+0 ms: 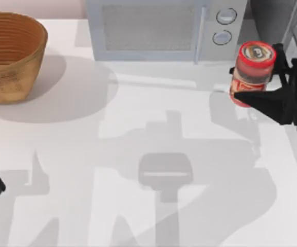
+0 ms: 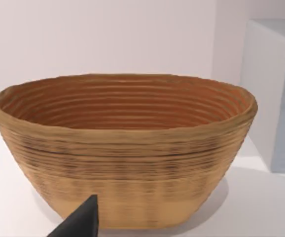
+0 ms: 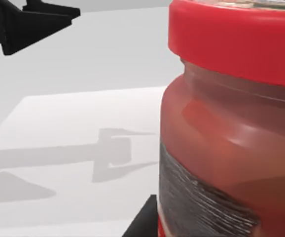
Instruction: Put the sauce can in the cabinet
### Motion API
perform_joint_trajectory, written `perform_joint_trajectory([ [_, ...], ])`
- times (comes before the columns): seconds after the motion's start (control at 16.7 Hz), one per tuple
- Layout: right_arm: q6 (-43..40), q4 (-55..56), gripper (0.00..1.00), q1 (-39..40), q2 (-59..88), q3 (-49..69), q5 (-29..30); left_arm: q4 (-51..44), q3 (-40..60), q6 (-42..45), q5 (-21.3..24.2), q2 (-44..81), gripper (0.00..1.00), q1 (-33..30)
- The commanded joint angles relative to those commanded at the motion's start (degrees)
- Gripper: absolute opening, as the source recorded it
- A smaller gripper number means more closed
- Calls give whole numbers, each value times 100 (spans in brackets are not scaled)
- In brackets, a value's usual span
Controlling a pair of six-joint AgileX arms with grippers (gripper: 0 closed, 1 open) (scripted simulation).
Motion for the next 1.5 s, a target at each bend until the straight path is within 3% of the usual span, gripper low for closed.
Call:
perform_joint_trajectory([
  [0.36, -351, -552, 0, 70, -1048, -290, 748, 0, 0, 0, 0, 0, 100, 0],
  [0.9, -570, -3148, 0, -58, -4632, -2064, 3322, 0, 0, 0, 0, 0, 100, 0],
  [1.2, -849, -4052, 0, -260, -6195, -2671, 4563, 0, 0, 0, 0, 0, 100, 0],
  [1.5, -851, -5625, 0, -195, -8634, -3647, 6138, 0, 0, 0, 0, 0, 100, 0],
])
